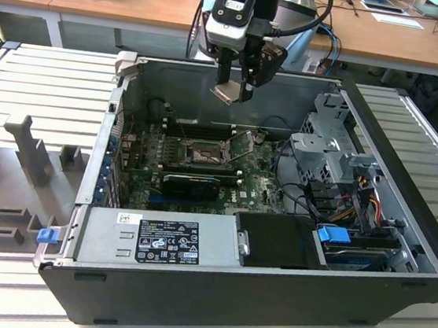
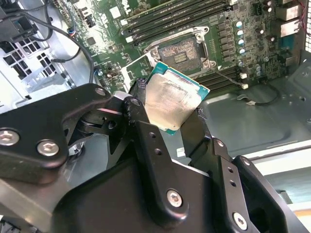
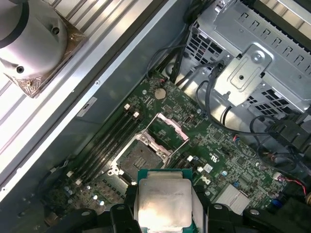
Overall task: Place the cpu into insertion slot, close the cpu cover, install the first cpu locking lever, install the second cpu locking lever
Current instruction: 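Place the cpu into insertion slot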
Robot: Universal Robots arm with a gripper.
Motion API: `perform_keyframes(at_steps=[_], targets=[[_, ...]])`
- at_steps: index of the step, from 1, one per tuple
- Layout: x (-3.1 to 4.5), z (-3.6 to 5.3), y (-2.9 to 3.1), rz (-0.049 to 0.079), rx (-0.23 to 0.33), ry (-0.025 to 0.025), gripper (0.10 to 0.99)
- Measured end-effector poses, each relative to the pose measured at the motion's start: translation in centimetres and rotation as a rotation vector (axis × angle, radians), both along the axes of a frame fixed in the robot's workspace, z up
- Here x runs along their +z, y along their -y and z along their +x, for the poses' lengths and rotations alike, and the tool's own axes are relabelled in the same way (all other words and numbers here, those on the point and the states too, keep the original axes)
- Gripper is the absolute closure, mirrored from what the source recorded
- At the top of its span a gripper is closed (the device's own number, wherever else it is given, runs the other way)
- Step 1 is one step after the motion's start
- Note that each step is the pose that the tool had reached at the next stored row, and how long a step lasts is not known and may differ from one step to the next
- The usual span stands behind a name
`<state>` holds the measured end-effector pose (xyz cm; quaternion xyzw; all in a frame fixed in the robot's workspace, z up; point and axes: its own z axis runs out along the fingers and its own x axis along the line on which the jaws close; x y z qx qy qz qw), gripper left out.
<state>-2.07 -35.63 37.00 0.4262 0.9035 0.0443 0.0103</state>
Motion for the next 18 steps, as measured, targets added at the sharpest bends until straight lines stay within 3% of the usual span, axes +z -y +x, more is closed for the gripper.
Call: perform_keyframes(at_steps=[18], targets=[[-0.02, 0.00, 0.00, 0.000, -0.099, 0.0000, 0.557]])
